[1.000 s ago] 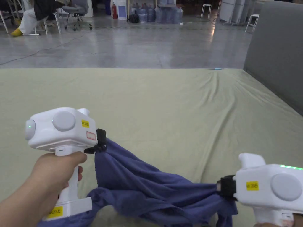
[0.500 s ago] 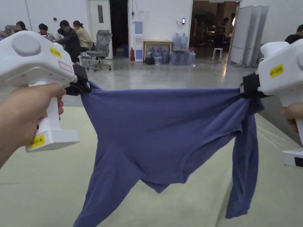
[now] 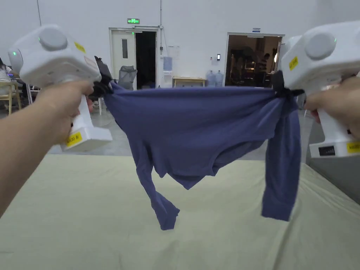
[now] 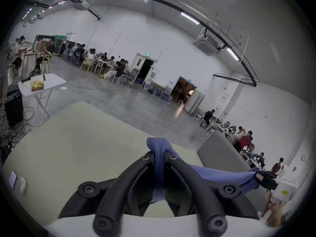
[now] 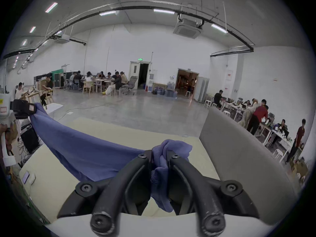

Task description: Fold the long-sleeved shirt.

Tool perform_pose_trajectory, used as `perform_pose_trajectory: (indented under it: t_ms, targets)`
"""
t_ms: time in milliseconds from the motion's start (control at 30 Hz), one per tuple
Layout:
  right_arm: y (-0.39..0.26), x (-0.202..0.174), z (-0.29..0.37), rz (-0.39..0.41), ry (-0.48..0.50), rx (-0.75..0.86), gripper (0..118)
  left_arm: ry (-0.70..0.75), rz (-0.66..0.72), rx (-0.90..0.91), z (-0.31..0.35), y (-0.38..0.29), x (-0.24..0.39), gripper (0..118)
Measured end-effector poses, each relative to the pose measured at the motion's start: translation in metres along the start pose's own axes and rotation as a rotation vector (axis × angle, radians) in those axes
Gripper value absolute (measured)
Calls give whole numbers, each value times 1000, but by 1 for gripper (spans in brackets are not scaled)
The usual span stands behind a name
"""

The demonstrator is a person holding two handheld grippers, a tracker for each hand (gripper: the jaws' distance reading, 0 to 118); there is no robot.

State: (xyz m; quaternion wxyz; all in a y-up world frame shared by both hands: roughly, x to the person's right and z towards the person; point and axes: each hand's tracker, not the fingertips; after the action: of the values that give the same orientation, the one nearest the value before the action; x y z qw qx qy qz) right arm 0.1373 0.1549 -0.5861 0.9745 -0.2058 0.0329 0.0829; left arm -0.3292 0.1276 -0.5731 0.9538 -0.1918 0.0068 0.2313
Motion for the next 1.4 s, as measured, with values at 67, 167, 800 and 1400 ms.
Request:
perform_pose_trajectory:
  t_ms: [67, 167, 800, 1400]
  targets:
    - [-43, -6, -25, 28, 18, -72, 10, 39, -17, -85, -23, -37, -16, 3]
    - [-119, -14, -59, 6, 64, -186, 11, 69, 29, -202, -54, -106, -53, 3]
    - [-475, -50, -1, 27, 225, -561, 11, 110, 57, -658, 26, -397, -216, 3]
    - [-519, -63, 15, 25, 170, -686, 24, 191, 71, -707, 64, -452, -234, 6]
